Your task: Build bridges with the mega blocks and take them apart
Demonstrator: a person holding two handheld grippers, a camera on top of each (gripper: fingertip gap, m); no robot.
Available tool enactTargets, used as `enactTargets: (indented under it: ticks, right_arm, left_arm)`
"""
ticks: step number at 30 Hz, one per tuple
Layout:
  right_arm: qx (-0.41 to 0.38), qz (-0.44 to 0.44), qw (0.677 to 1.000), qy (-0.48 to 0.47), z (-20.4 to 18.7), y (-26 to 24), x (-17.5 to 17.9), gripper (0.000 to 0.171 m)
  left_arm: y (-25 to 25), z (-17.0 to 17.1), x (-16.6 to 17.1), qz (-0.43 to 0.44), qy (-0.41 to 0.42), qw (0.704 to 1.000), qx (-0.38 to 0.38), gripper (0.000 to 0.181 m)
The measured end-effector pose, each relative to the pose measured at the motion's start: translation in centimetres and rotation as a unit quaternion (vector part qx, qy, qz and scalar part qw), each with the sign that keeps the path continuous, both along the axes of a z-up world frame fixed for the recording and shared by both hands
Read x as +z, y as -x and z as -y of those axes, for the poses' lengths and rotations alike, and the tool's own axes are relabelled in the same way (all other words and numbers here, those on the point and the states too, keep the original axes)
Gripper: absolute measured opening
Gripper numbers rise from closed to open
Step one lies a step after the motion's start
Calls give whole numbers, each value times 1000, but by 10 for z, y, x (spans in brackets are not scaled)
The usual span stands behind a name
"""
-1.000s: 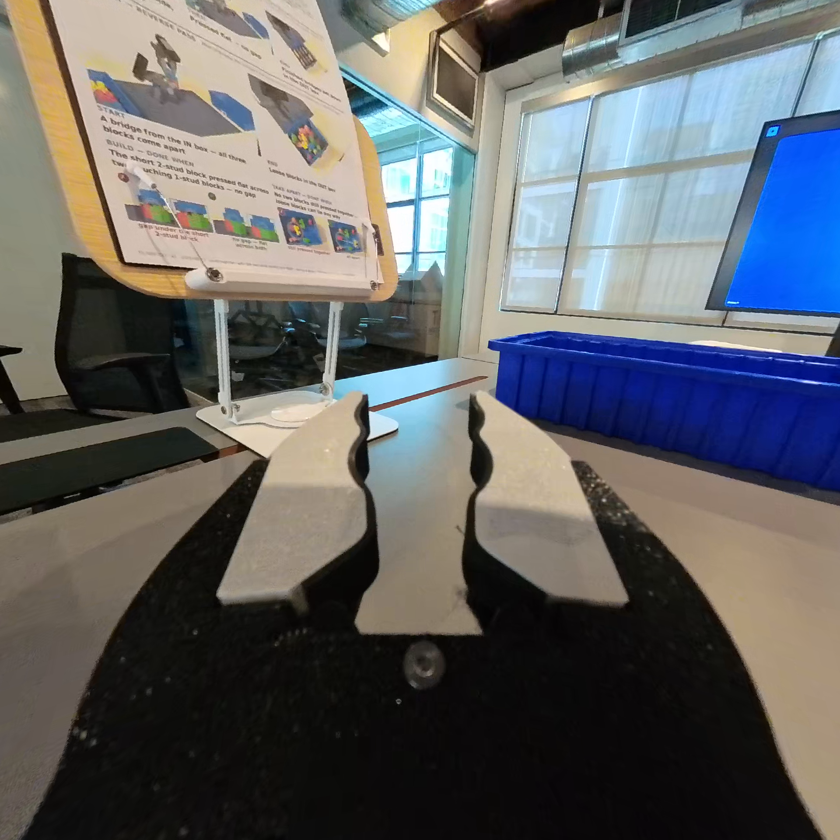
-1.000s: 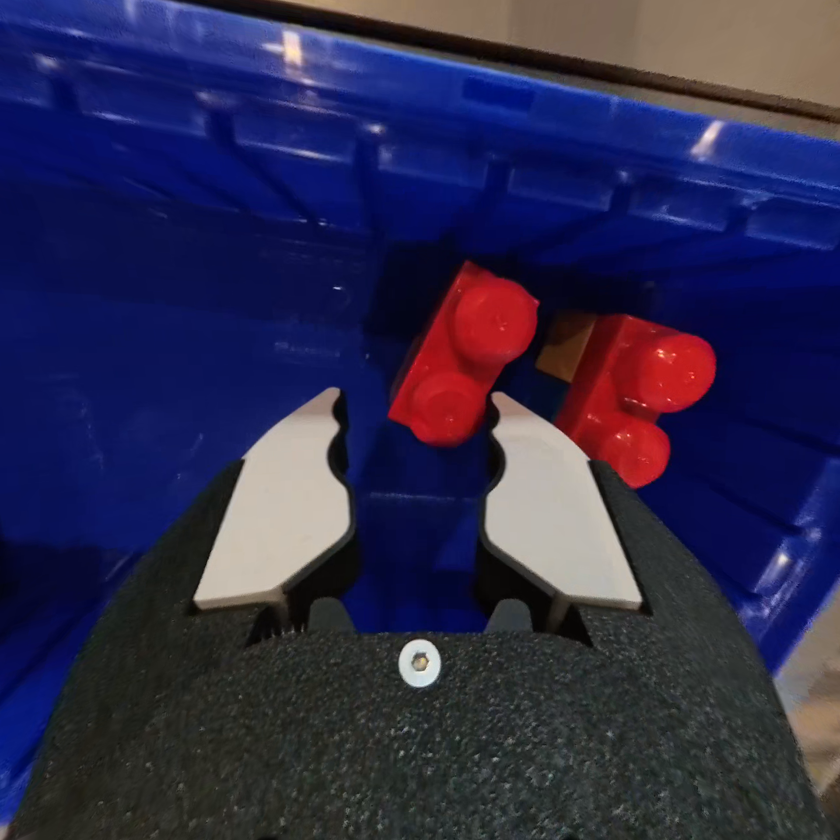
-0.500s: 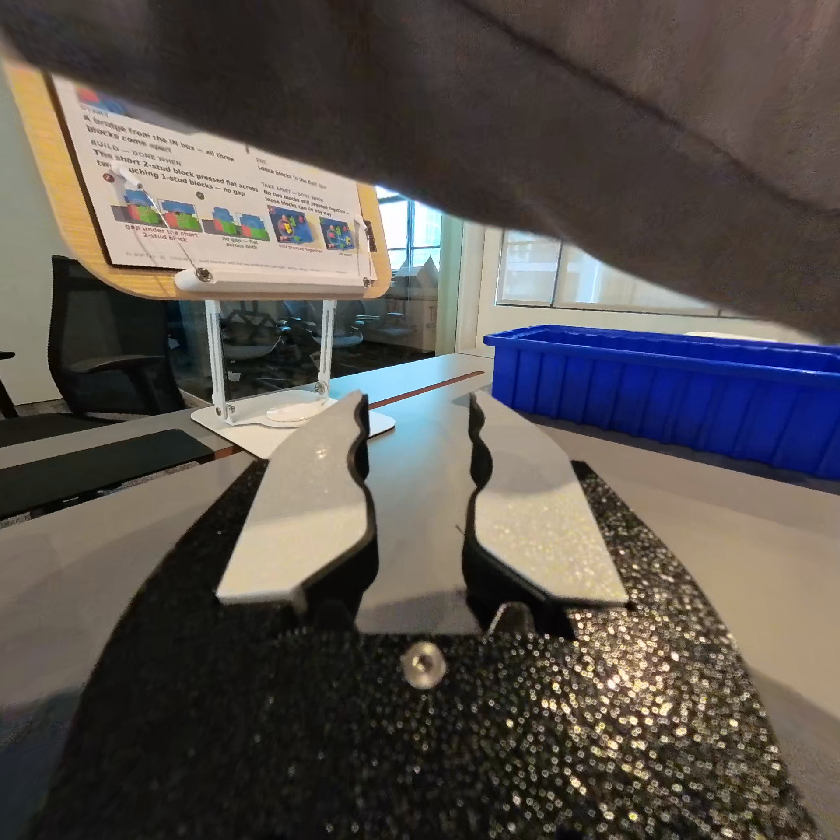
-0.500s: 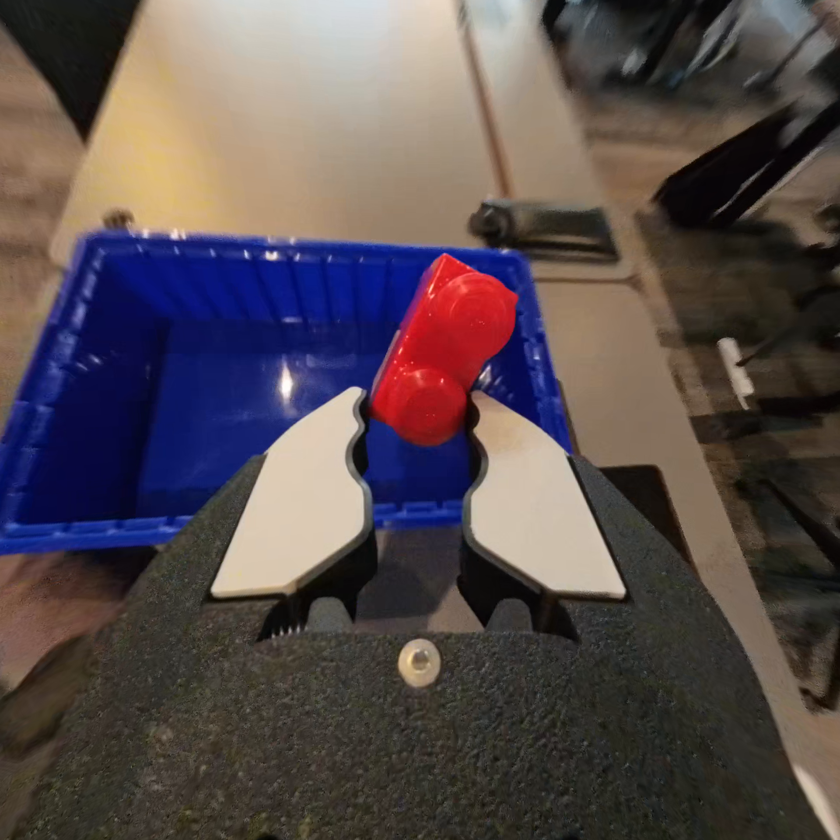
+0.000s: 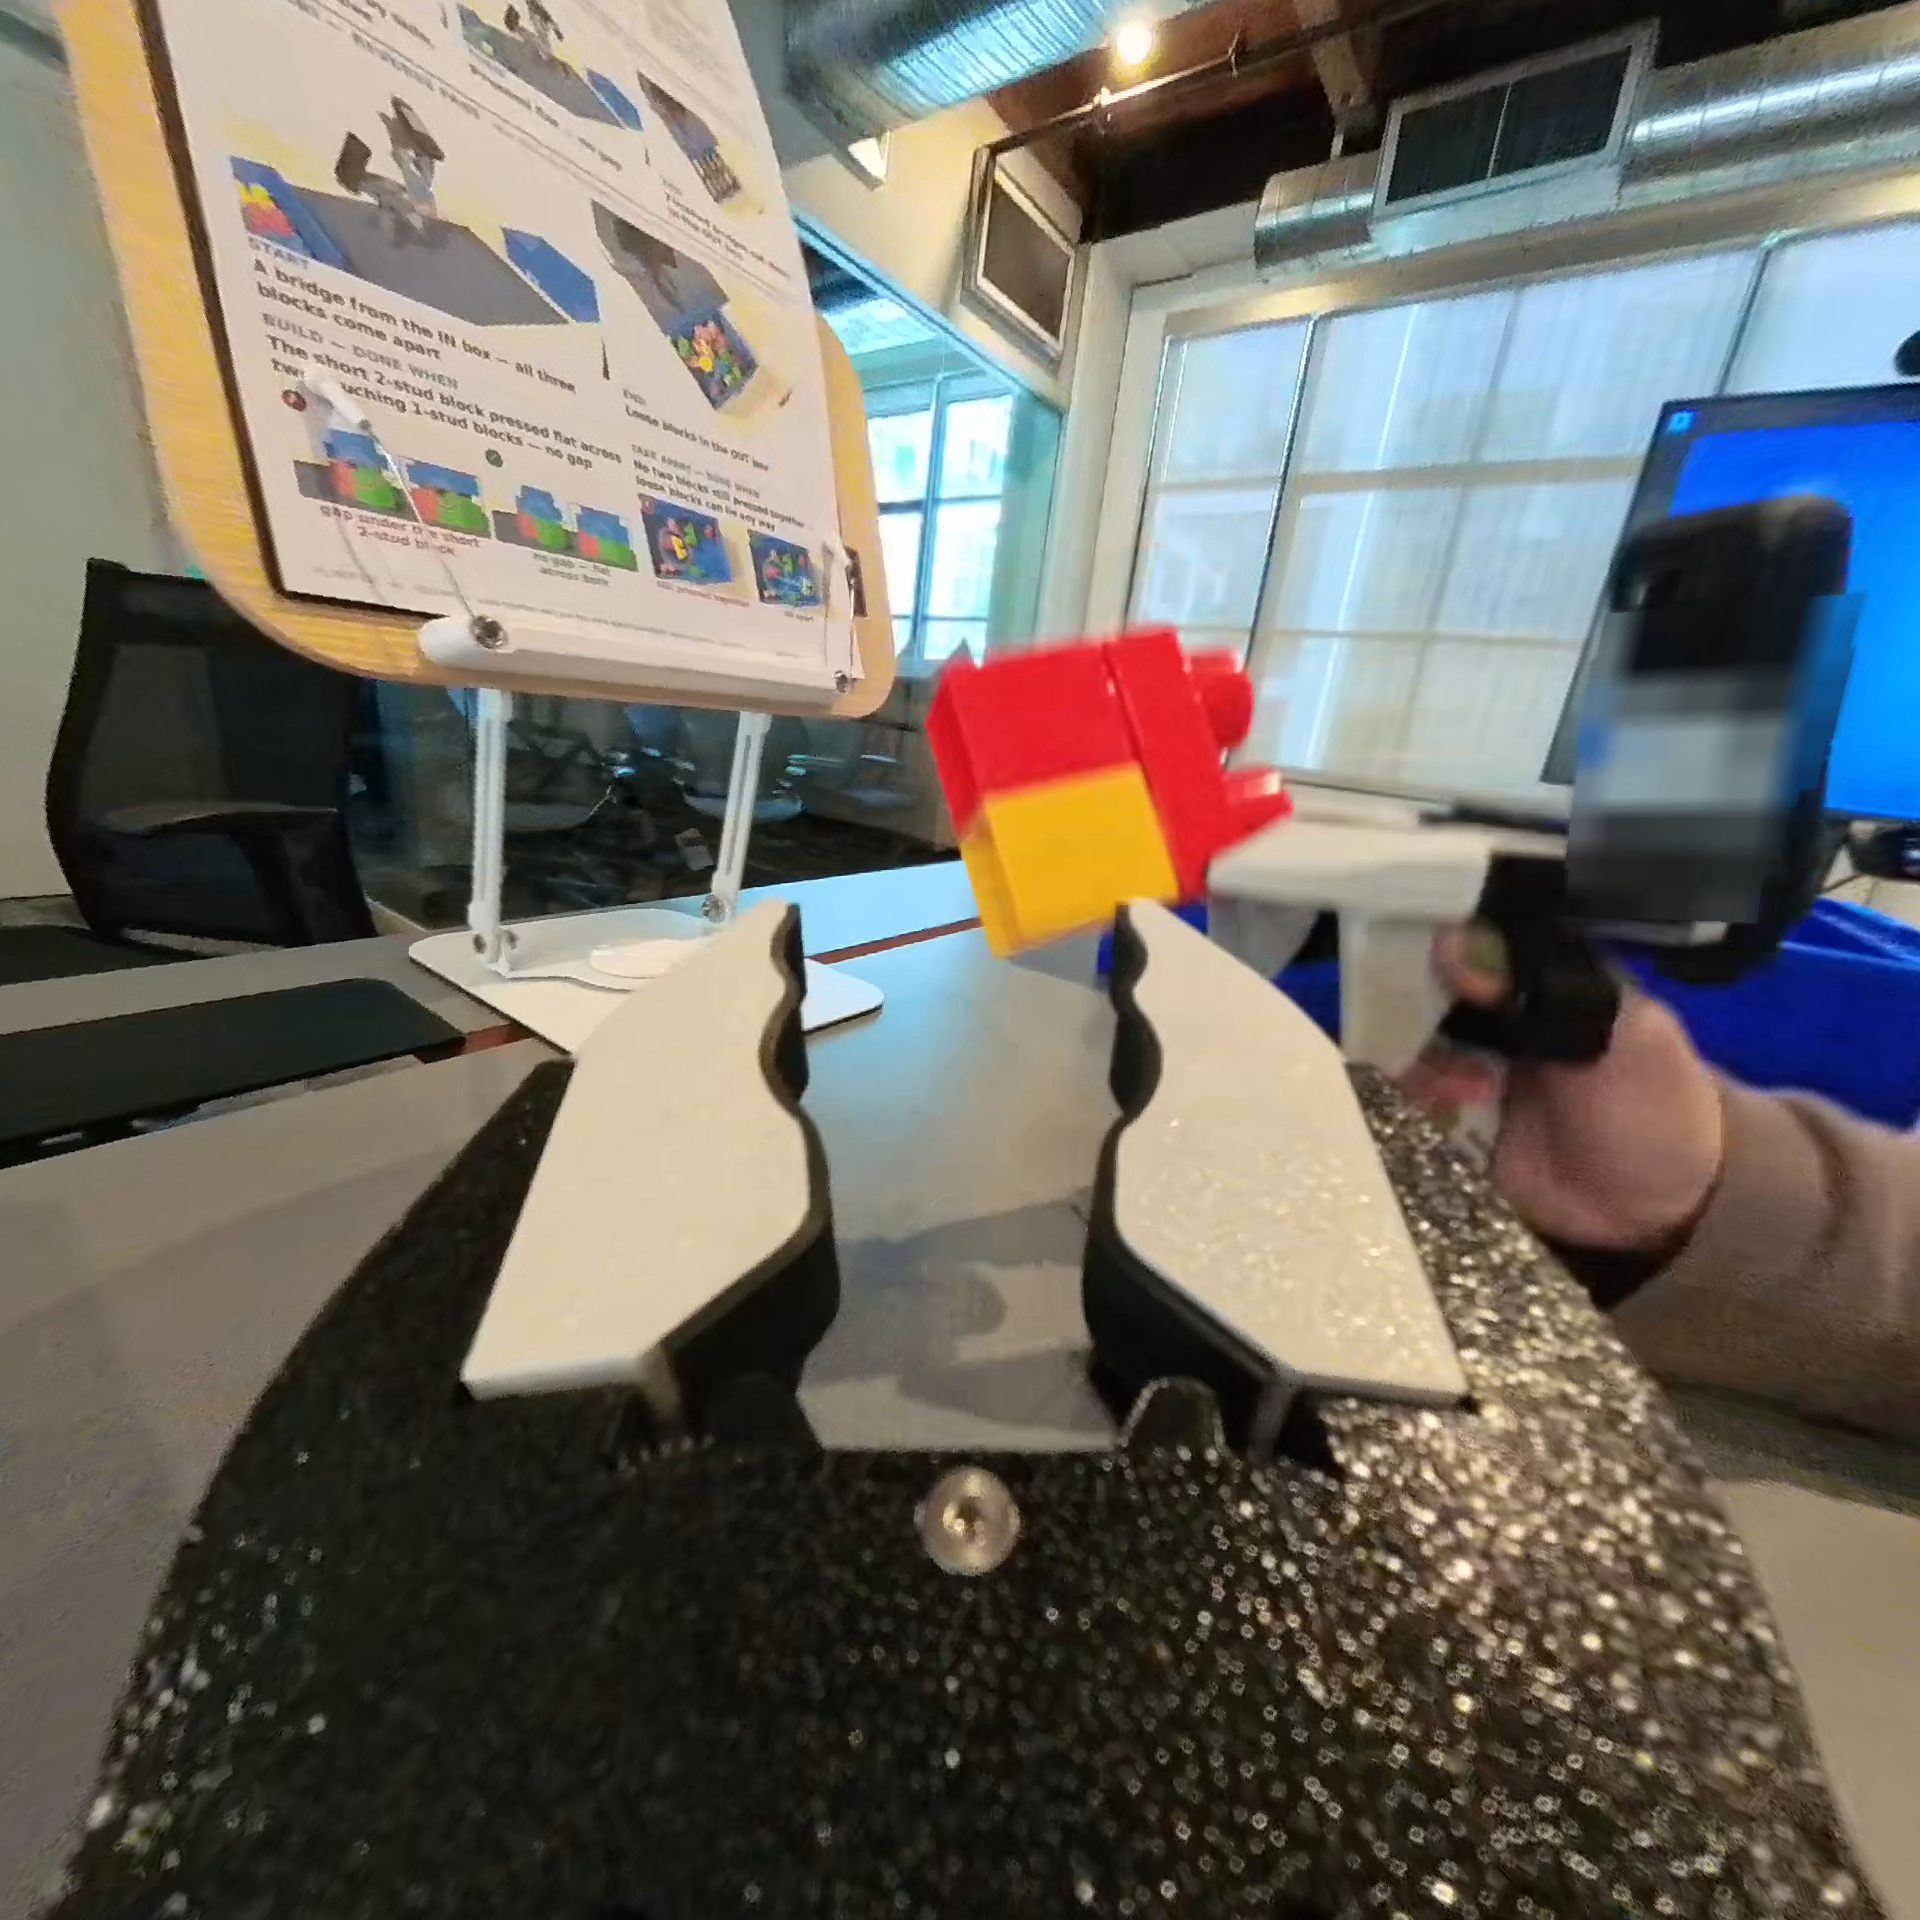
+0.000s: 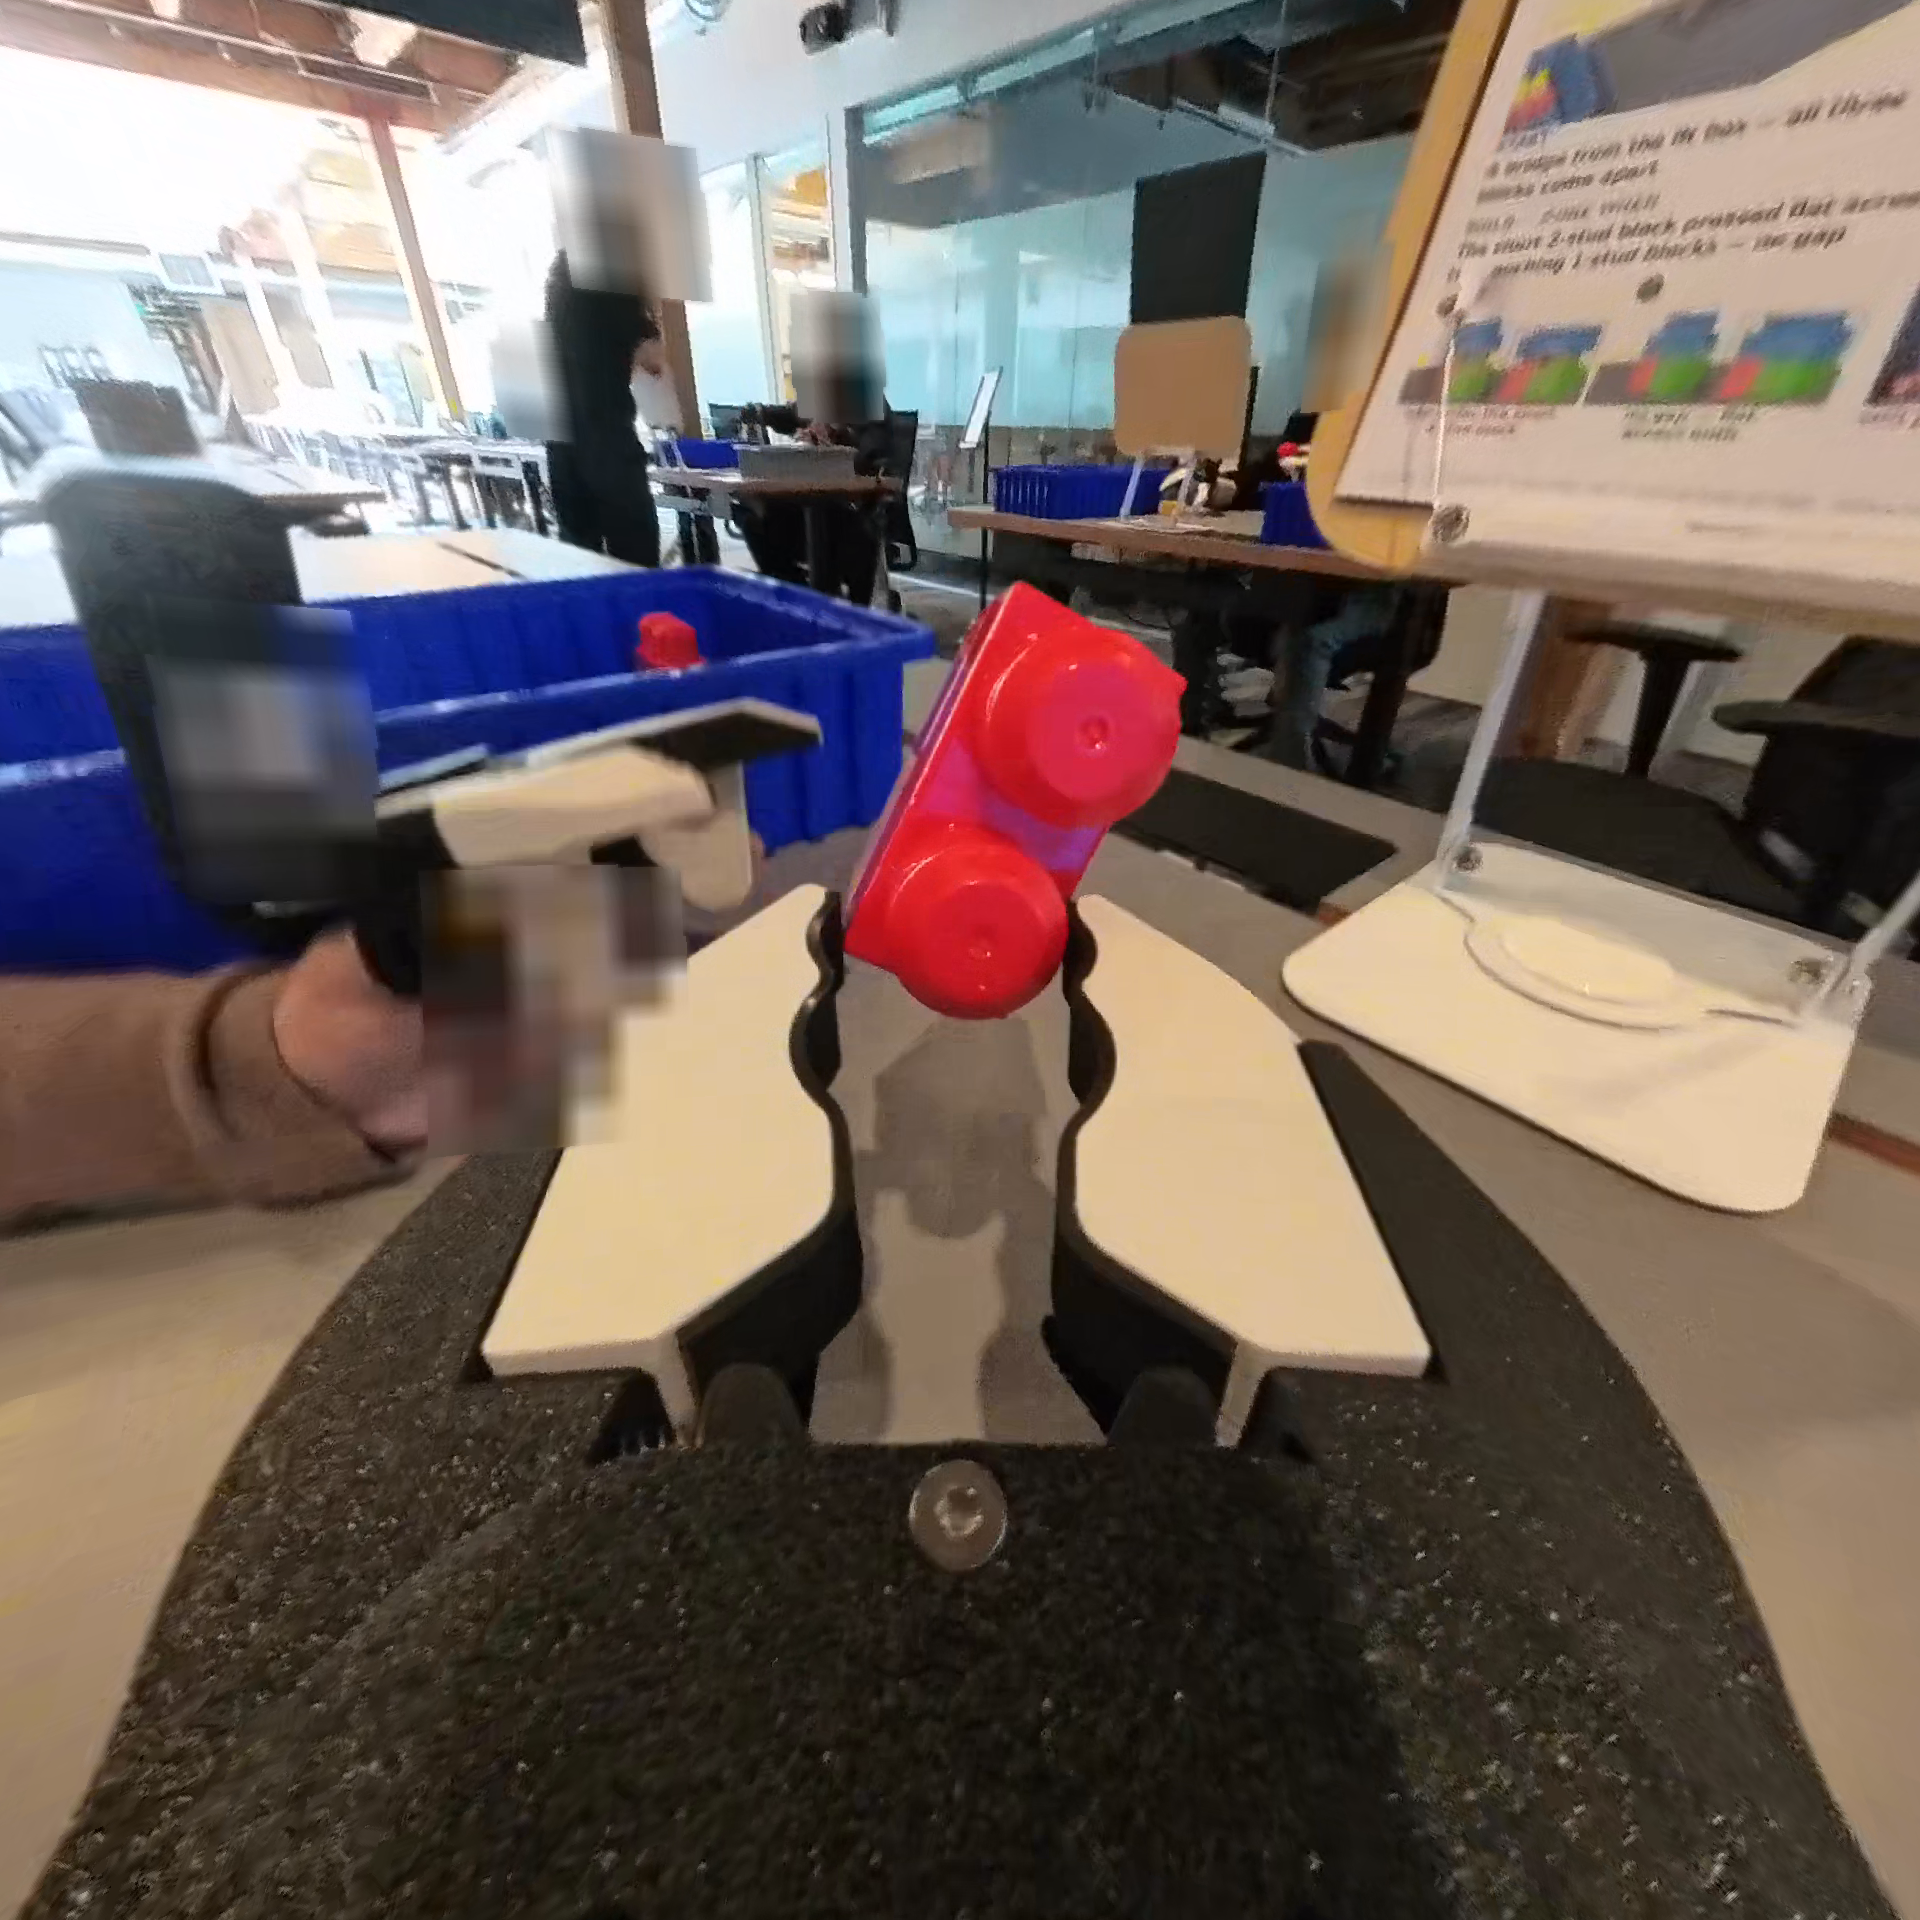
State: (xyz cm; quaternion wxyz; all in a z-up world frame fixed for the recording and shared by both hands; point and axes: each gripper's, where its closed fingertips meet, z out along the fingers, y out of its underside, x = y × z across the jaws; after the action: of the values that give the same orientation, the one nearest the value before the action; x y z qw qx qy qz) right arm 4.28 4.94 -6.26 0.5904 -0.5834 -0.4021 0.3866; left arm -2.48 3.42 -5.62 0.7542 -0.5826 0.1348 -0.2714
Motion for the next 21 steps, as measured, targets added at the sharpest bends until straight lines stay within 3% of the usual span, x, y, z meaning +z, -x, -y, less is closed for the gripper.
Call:
enactTargets:
  ticks: [10, 12, 13, 18, 21]
  right_arm:
    - [144, -60, 987, 35, 22, -4, -7, 36]
    - [170, -75, 982, 25, 27, -7, -3, 6]
    - [166, -79, 983, 21, 26, -9, -2, 0]
    - [122, -44, 991, 16, 12, -8, -12, 2]
    - [103, -22, 994, 2, 6, -10, -16, 33]
  left_arm:
    - [-19, 13, 4, 27, -1, 994, -102, 85]
    - [-24, 15, 3, 28, 5, 992, -125, 87]
    - [-26, 15, 2, 27, 10, 991, -133, 87]
    - [-25, 14, 2, 21, 8, 992, -122, 86]
    - [-23, 10, -1, 16, 13, 994, -106, 84]
